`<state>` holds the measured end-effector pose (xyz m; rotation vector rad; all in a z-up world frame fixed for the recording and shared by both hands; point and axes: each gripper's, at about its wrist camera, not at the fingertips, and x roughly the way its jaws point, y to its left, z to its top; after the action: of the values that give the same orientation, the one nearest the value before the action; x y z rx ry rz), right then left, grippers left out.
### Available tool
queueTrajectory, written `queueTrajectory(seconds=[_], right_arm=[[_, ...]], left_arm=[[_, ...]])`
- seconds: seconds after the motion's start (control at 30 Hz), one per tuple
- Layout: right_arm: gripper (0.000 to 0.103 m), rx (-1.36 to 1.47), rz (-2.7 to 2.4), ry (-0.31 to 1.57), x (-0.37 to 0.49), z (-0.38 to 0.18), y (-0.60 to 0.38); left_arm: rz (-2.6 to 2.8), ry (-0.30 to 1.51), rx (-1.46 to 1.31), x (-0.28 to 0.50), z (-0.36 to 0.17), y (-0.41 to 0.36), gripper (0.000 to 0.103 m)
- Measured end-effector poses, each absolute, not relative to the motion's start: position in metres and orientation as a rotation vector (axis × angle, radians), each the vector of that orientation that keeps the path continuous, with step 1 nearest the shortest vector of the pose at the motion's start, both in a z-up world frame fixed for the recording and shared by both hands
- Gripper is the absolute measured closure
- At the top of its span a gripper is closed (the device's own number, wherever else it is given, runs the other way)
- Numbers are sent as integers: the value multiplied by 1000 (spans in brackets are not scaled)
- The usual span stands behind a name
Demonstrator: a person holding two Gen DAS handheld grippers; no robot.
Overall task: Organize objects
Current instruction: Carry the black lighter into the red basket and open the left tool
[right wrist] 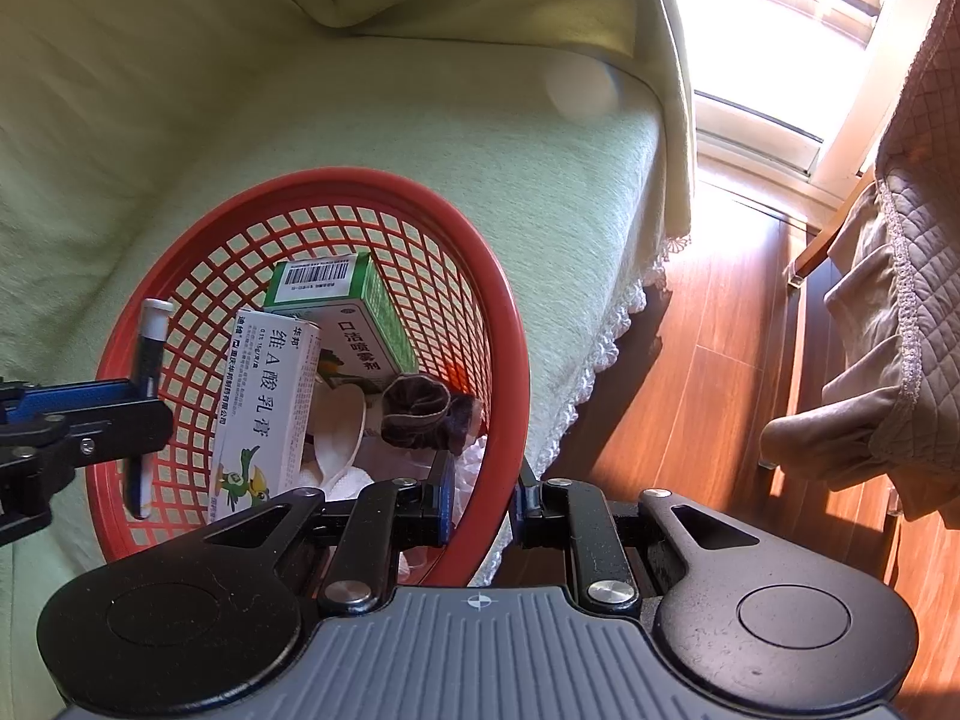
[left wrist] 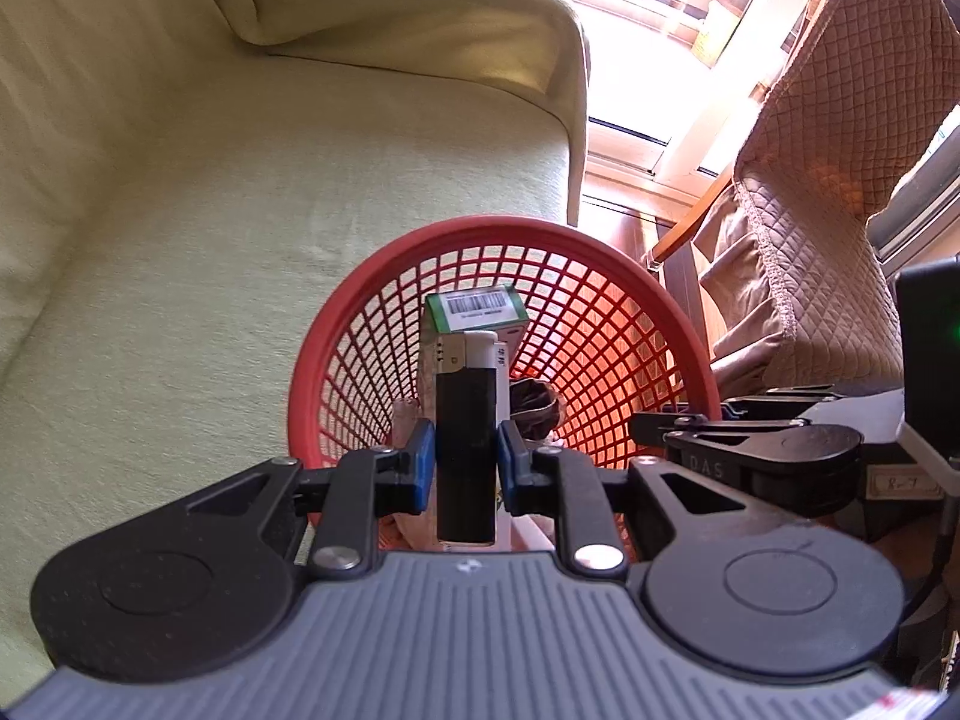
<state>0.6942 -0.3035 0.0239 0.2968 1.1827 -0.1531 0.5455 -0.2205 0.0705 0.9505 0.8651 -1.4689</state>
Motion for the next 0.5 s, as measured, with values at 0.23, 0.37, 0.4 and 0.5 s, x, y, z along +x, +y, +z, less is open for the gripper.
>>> queueTrajectory(seconds=[0.23, 0.37, 0.4, 0.5], right_arm=[[88, 299, -151, 1181, 695, 24, -303], [88, 302, -150, 1181, 695, 24, -304], [88, 303, -150, 1181, 695, 24, -304], [88, 305, -151, 1182, 694, 24, -304]], left_arm=[[-1469, 893, 965, 534, 55, -230, 86], [-1455, 889, 985, 531, 48, -233, 86], [-1448, 885, 989, 531, 47, -234, 85], [-1444, 884, 991, 531, 47, -234, 75]])
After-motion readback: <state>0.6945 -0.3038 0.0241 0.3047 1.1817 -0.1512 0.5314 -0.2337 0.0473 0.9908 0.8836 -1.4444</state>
